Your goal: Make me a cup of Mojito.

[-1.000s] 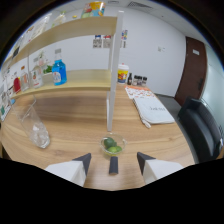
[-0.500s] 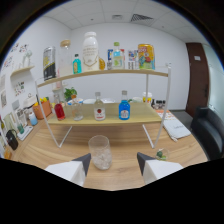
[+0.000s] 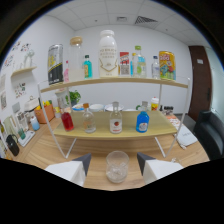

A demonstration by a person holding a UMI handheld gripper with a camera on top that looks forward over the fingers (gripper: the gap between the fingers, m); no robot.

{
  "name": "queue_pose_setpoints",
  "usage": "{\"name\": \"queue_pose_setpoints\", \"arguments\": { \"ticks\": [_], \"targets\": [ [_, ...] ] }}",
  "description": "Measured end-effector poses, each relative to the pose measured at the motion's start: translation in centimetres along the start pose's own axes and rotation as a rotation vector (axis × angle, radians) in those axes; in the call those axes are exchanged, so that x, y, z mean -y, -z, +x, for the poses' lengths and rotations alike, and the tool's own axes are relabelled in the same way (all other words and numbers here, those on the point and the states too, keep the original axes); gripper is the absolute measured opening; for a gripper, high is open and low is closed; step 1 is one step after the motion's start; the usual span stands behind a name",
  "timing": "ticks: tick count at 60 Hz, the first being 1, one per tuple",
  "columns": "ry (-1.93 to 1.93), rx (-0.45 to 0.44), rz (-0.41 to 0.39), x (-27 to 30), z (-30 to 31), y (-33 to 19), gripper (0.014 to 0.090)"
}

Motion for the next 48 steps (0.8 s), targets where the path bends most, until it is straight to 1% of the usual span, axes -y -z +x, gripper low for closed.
{"name": "queue_pose_setpoints", "arguments": {
  "ticks": [5, 14, 24, 34, 42, 48],
  "targets": [
    [-0.003, 0.001, 0.017, 2.3, 0.0, -1.9, 0.0864],
    [-0.014, -0.006, 0.019, 5.3, 0.3, -5.8, 0.0863],
    [-0.017, -0.015, -0.016, 6.2, 0.6, -9.9, 0.0815],
    [-0.02, -0.024, -0.048, 6.1, 1.2, -12.8, 0.0712],
    [-0.004, -0.028, -0.071, 5.4, 1.3, -13.9, 0.0533],
    [0.012, -0.025, -0.08, 5.0, 1.1, -14.1, 0.0419]
  ]
}}
